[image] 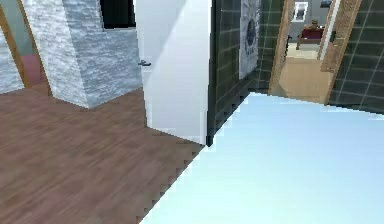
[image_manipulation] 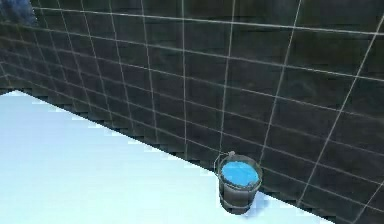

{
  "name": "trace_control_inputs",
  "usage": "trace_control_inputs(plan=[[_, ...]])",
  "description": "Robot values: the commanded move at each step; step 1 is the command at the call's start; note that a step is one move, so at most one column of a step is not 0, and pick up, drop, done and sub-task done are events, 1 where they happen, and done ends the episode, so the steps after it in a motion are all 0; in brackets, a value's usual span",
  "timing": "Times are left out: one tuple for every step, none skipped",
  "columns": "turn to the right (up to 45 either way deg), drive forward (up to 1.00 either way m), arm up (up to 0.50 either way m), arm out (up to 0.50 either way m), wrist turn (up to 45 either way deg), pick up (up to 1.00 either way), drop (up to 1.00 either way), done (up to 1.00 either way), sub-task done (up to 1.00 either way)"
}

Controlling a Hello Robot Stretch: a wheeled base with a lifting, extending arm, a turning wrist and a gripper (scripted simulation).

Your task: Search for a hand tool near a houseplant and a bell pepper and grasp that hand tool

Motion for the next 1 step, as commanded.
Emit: trace_control_inputs(plan=[[0.0, 0.30, 0.00, 0.00, 0.0, 0.00, 0.00, 0.00, 0.00]])
